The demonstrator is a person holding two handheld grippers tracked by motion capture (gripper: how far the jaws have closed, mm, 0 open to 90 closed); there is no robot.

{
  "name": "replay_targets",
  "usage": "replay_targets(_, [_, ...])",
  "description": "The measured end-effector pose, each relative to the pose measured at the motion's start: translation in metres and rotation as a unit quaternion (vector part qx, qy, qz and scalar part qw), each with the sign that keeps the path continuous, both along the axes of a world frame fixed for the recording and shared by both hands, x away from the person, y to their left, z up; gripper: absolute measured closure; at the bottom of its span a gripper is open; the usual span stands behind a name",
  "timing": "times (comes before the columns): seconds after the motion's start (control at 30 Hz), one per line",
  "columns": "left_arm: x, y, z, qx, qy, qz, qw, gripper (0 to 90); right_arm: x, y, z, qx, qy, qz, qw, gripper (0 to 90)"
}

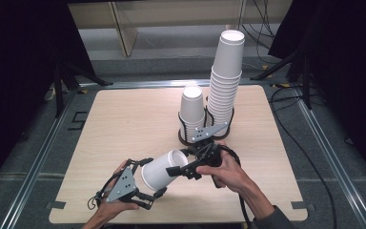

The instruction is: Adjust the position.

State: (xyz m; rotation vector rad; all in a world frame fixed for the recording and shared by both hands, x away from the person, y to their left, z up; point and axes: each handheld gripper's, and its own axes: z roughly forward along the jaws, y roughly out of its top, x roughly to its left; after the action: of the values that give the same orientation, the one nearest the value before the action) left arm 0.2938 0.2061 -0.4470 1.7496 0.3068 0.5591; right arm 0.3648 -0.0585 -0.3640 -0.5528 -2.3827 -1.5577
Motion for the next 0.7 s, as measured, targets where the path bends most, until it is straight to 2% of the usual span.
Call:
replay_targets(0.03, [-0.0001, -0.0002, -0.0001, 0.000, 0.000, 0.000, 1.0000, 2.8, 0.0009, 0.0005, -0.0013, 0.005, -0.005, 0.003, 1.0000, 25.4])
replay_targets(0.1, [-0.0001, -0.0010, -0.0008, -0.003, 0.002, -0.001, 1.0000, 2.8, 0.0009, 0.0005, -0.0018, -0.001, -0.002, 0.001, 1.0000, 25.4])
replay_targets(0.13, [0.0002, -0.0003, -0.0005, 0.004, 0.002, -0.003, 1.0000, 2.9, -0.0003, 0.0011, -0.0022, 0.000, 0.014, 0.001, 0.9999, 25.4])
replay_targets(0.17, [0.0003, -0.0003, -0.0006, 0.003, 0.004, -0.002, 1.0000, 3.1, 0.0008, 0.0015, -0.0031, 0.001, 0.004, 0.002, 1.0000, 25.4])
replay_targets(0.23, [0.0010, 0.0007, -0.0002, 0.008, 0.006, -0.004, 0.9999, 3.5, 0.0014, 0.0018, -0.0044, 0.001, 0.002, 0.001, 1.0000, 25.3])
replay_targets(0.3, [0.0018, 0.0014, -0.0002, 0.012, 0.008, -0.006, 0.9999, 4.0, 0.0018, 0.0017, -0.0055, -0.001, 0.005, -0.002, 1.0000, 25.3])
replay_targets(0.33, [0.0018, 0.0016, -0.0002, 0.012, 0.009, -0.006, 0.9999, 4.5, 0.0018, 0.0025, -0.0071, 0.006, 0.016, 0.002, 0.9998, 25.3])
replay_targets(0.47, [0.0025, 0.0012, 0.0015, 0.024, 0.015, -0.003, 0.9996, 7.2, 0.0020, 0.0026, -0.0072, -0.001, 0.011, -0.005, 0.9999, 24.6])
replay_targets(0.53, [0.0025, 0.0015, 0.0024, 0.021, 0.016, -0.001, 0.9997, 8.6, 0.0025, 0.0024, -0.0063, -0.002, 0.008, -0.006, 1.0000, 24.2])
replay_targets(0.6, [0.0025, 0.0021, 0.0038, 0.023, 0.014, -0.002, 0.9996, 9.4, 0.0028, 0.0014, -0.0053, -0.003, 0.010, -0.006, 0.9999, 23.9])
replay_targets(0.63, [0.0026, 0.0030, 0.0048, 0.025, 0.015, -0.004, 0.9996, 9.8, 0.0020, 0.0012, -0.0048, -0.003, 0.018, -0.006, 0.9998, 23.4])
replay_targets(0.7, [0.0025, 0.0038, 0.0053, 0.029, 0.016, -0.006, 0.9994, 10.4, 0.0016, 0.0004, -0.0035, -0.014, 0.000, -0.016, 0.9998, 21.1])
